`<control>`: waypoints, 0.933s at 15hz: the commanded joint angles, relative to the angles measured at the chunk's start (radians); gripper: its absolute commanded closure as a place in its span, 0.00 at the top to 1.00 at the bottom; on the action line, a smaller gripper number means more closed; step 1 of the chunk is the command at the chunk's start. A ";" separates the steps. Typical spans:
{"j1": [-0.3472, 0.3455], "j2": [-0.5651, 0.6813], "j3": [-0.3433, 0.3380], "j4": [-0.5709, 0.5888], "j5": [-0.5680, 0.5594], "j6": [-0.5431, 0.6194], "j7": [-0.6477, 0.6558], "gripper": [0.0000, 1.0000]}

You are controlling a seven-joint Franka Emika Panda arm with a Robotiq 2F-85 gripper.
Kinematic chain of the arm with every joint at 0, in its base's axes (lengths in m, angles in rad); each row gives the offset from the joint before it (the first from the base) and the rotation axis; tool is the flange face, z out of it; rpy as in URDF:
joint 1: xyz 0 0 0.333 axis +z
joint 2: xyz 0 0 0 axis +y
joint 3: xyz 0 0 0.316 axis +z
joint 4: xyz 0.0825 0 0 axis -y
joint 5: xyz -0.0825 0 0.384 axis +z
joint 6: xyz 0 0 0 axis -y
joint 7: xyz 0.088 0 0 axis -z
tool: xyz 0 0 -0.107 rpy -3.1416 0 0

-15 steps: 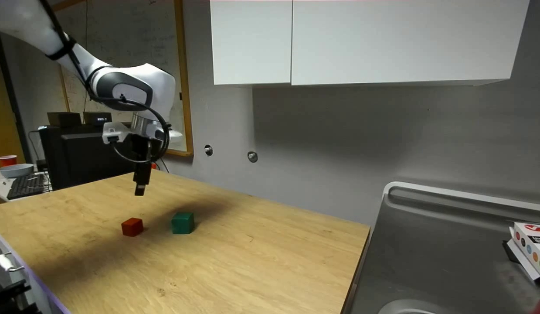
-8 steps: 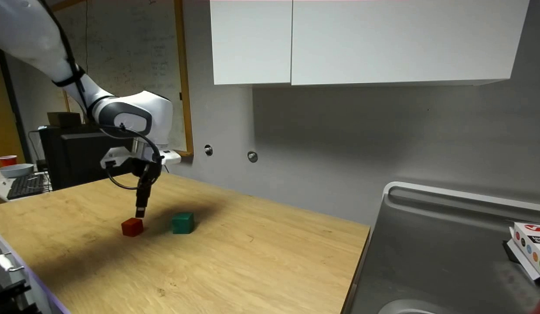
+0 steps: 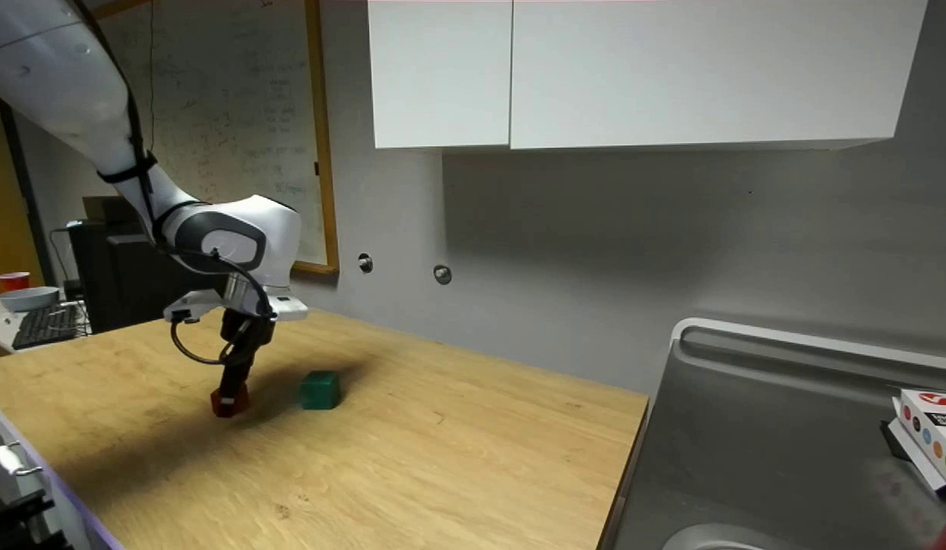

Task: Stack the orange block on top of the blue block

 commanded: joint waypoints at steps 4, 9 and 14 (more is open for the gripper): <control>0.043 0.025 -0.002 0.010 -0.019 -0.006 0.057 0.50; 0.056 0.020 0.003 0.031 -0.011 -0.004 0.045 0.21; 0.027 0.016 -0.017 0.093 0.013 -0.009 0.018 0.19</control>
